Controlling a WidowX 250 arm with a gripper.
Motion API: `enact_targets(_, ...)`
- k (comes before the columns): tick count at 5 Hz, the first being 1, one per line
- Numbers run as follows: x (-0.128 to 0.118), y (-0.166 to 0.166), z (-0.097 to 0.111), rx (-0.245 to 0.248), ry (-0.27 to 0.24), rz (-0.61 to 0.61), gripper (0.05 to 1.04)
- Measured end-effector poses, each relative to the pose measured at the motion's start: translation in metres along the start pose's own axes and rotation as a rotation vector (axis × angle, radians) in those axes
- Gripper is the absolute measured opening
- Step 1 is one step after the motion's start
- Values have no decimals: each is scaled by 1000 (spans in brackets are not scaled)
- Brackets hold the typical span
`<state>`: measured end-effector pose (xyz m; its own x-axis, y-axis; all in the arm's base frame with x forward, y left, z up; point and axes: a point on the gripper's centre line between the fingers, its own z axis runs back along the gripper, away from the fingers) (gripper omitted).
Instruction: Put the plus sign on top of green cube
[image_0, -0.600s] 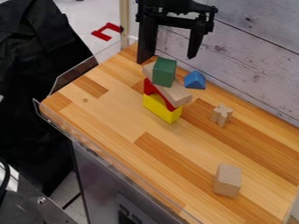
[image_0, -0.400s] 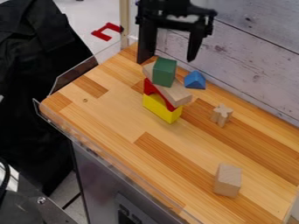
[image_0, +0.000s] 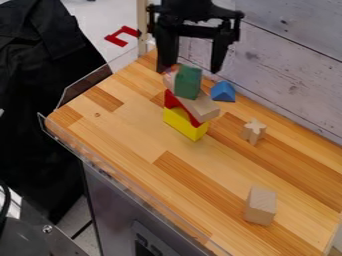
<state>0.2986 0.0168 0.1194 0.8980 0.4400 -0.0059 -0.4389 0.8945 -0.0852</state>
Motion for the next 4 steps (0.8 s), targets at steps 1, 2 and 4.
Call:
enact_targets(1, -2, 2, 3, 32, 4, -3, 1001)
enact_targets(2, 6, -18, 5, 66, 1, -94, 1001)
enact_targets(4, 10, -79, -18, 80, 52, -355, 1001)
